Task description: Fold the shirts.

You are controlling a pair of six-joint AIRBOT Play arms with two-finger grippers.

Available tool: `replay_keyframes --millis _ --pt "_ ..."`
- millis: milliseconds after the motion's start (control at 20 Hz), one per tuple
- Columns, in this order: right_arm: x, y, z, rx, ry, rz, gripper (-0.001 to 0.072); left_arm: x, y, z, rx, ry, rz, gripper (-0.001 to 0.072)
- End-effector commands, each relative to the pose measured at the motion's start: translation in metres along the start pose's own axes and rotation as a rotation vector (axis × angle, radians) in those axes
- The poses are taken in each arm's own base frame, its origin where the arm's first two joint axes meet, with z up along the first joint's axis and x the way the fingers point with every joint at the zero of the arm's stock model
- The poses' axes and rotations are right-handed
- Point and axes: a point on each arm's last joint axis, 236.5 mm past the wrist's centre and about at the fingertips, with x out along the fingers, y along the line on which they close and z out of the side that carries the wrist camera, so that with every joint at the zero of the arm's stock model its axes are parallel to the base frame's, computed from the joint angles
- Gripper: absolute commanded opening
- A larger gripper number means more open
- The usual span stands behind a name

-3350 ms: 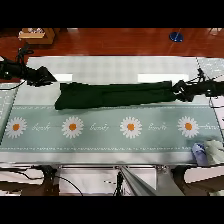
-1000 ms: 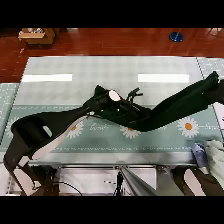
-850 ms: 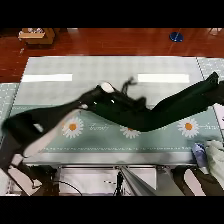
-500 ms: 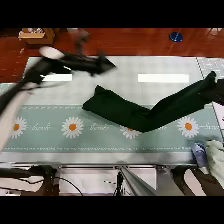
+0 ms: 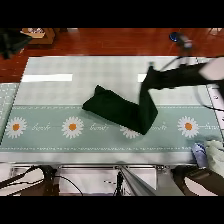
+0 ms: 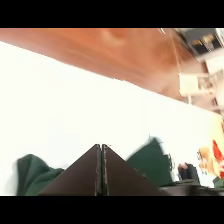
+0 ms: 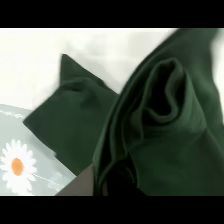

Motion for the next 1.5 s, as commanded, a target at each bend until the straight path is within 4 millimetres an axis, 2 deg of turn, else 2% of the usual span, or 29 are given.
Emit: replay_keyframes --millis 0,100,150,300,400,500,600,650,700,750,850,900,950,1000,1050,1100,1150,1200,1300,1450 --pt "0.092 0.041 -0.029 0.033 0.047 0.07 0.0025 -0.027 0.001 0.008 0.019 -0.039 0.027 0.0022" --pt "0.131 0.057 -0.057 0.052 0.098 0.097 0.0026 -0.024 -0.004 0.002 0.026 -0.016 0.015 0.0023" --pt "0.145 0.065 -0.065 0.063 0.098 0.111 0.0027 -0.022 -0.007 -0.002 0.029 -0.001 0.009 0.0023" --pt "0.17 0.097 -0.078 0.129 0.067 0.183 0.0154 -0.017 -0.014 -0.007 0.055 0.013 -0.004 0.0022" --pt "0.17 0.106 -0.08 0.126 0.052 0.196 0.0443 -0.013 -0.017 -0.01 0.065 0.023 -0.009 0.0022" --pt "0.158 0.104 -0.072 0.099 0.052 0.201 0.0469 -0.012 -0.019 -0.011 0.084 0.029 -0.012 0.0022" --pt "0.13 0.09 -0.062 0.038 0.079 0.18 0.0469 -0.012 -0.018 -0.011 0.085 0.028 -0.012 0.0023" --pt "0.111 0.071 -0.059 -0.015 0.107 0.131 0.0469 -0.012 -0.018 -0.011 0.092 0.028 -0.01 0.0023" --pt "0.086 0.039 -0.057 -0.07 0.15 0.04 0.0469 -0.012 -0.014 -0.012 0.096 0.034 0.006 0.0023" --pt "0.058 -0.001 -0.057 -0.11 0.199 -0.075 0.0469 -0.012 -0.007 -0.014 0.103 0.045 0.032 0.0024" --pt "-0.019 -0.098 -0.058 -0.129 0.295 -0.381 0.0468 -0.013 0.013 -0.02 0.125 0.073 0.115 0.0035" --pt "-0.062 -0.146 -0.061 -0.105 0.325 -0.541 0.0466 -0.015 0.023 -0.023 0.136 0.092 0.154 0.0125" --pt "-0.094 -0.183 -0.071 -0.052 0.331 -0.643 0.0466 -0.016 0.029 -0.026 0.143 0.108 0.18 0.0255" --pt "-0.107 -0.205 -0.085 0.022 0.319 -0.665 0.0467 -0.017 0.034 -0.028 0.149 0.117 0.203 0.035" --pt "-0.105 -0.214 -0.105 0.112 0.307 -0.622 0.047 -0.018 0.037 -0.028 0.152 0.121 0.214 0.0349" --pt "-0.089 -0.209 -0.126 0.211 0.289 -0.518 0.0494 -0.019 0.038 -0.029 0.154 0.122 0.22 0.0349" --pt "-0.069 -0.197 -0.14 0.285 0.266 -0.398 0.0583 -0.019 0.039 -0.029 0.155 0.124 0.224 0.0349" --pt "-0.046 -0.182 -0.149 0.357 0.237 -0.275 0.0586 -0.019 0.039 -0.029 0.155 0.124 0.224 0.0349" --pt "-0.012 -0.163 -0.158 0.461 0.181 -0.128 0.0586 -0.019 0.039 -0.029 0.155 0.124 0.224 0.0349" --pt "0.021 -0.149 -0.161 0.535 0.123 -0.051 0.0586 -0.019 0.039 -0.029 0.154 0.125 0.223 0.0349"
